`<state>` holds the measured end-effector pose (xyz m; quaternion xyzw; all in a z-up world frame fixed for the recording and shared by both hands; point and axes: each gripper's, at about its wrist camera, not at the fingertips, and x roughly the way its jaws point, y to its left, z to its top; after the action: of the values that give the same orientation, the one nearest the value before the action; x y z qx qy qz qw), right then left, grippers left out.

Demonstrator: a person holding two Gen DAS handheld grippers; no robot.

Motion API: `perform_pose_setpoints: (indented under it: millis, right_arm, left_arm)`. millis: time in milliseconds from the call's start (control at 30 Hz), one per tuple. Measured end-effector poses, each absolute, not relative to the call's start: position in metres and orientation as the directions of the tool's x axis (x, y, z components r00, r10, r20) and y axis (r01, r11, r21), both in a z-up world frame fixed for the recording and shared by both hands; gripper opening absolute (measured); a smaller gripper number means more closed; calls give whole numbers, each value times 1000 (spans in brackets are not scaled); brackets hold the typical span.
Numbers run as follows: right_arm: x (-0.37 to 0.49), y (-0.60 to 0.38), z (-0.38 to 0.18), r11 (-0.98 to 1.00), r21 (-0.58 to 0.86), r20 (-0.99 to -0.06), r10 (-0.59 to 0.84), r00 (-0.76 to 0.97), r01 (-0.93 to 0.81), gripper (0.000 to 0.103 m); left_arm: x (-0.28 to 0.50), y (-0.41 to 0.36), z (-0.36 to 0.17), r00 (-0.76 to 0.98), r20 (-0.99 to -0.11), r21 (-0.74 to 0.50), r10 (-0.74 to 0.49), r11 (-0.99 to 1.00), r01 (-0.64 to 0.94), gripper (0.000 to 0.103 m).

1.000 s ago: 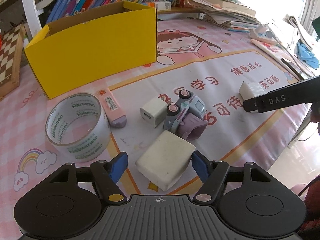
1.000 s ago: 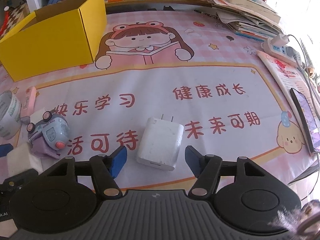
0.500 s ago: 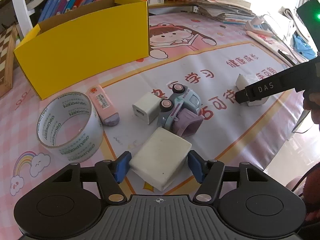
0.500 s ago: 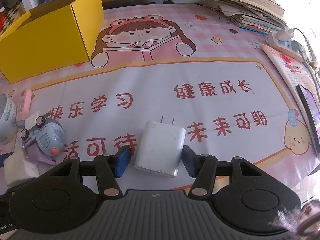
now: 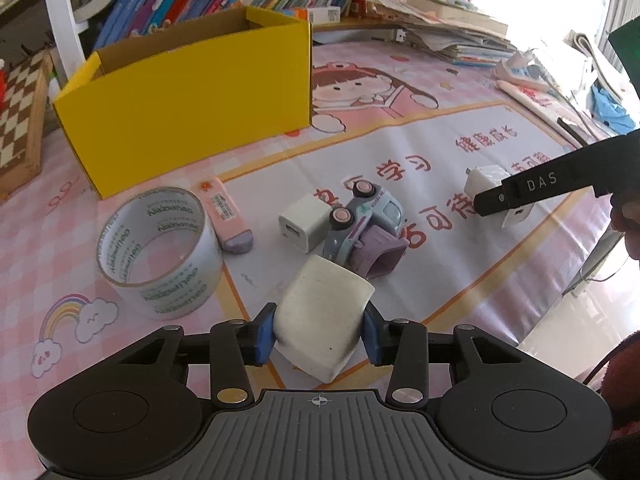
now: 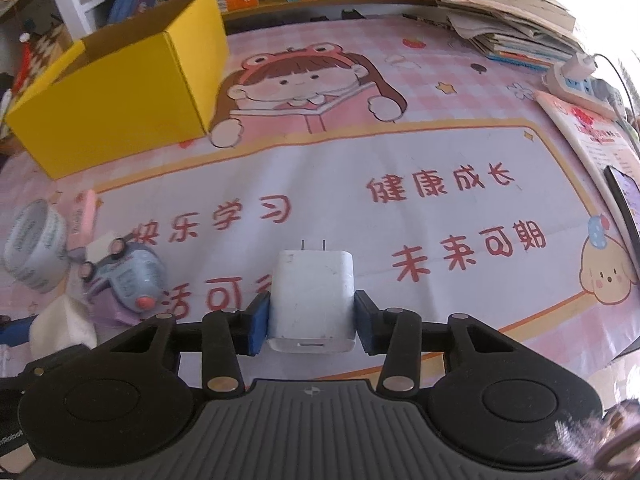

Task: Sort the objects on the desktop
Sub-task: 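Lift and carry the cube with the left tool toward the yellow box while the right tool carries the charger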

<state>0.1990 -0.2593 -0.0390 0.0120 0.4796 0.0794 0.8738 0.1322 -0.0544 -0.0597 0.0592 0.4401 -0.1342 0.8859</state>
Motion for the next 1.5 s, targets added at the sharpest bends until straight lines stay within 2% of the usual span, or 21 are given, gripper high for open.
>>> perform_pose_setpoints:
  millis: [500, 1067, 1500]
  right_arm:
    - [162, -228, -3, 965, 100, -767, 230, 598, -243, 41]
    - [128, -170, 7, 902, 84, -747, 338, 572, -423, 41]
    - [119, -141, 9, 870, 66, -756, 363, 545, -488, 41]
  left_arm:
    - [103, -32, -33, 665, -726, -7, -172, 970, 244, 38]
    - [69, 7, -18, 724, -676, -12, -134, 985, 171, 37]
    - [55, 31, -11, 752, -651, -27, -109, 992, 121, 36]
